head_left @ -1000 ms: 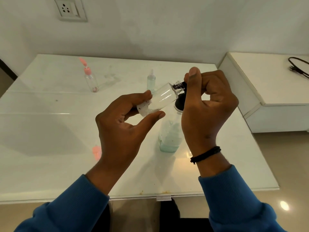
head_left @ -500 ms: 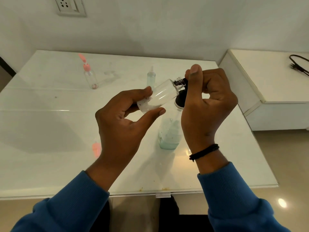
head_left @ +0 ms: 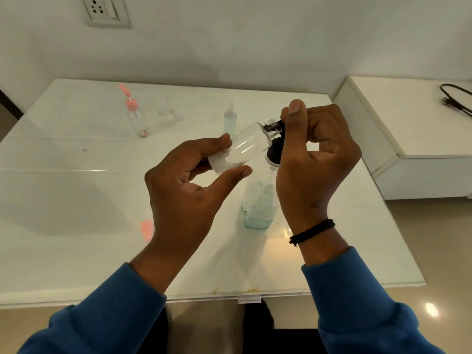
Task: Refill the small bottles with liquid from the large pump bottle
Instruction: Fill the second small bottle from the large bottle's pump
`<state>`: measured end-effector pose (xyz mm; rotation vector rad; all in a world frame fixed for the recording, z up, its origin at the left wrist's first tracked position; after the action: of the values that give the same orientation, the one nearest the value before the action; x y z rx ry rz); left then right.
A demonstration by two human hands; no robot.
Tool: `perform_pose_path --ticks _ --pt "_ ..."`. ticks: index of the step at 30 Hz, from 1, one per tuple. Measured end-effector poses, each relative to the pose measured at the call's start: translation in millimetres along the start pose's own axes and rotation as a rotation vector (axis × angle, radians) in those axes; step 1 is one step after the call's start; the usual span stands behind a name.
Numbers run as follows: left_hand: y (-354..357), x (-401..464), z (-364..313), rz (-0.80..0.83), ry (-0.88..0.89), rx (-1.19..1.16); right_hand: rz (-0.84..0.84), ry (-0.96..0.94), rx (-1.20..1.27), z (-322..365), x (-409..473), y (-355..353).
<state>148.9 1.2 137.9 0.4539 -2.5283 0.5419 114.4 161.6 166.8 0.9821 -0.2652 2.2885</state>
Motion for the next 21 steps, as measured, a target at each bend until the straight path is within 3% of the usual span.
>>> perform_pose_path --ticks 21 --pt "-0.4 -0.1 0.1 0.001 -0.003 0.007 -0.017 -0.015 0.009 -0.4 -1.9 0.2"
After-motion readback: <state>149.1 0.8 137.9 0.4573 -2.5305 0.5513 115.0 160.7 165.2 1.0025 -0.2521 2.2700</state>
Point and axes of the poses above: each hand's wrist, its own x-axis towards the middle knuckle, its own y-axis out of the palm, z = x × y, the point moved 3 cm from there along x, towards the middle knuckle, and after that the axes turned 5 degrees about x, right-handed, at the moved point
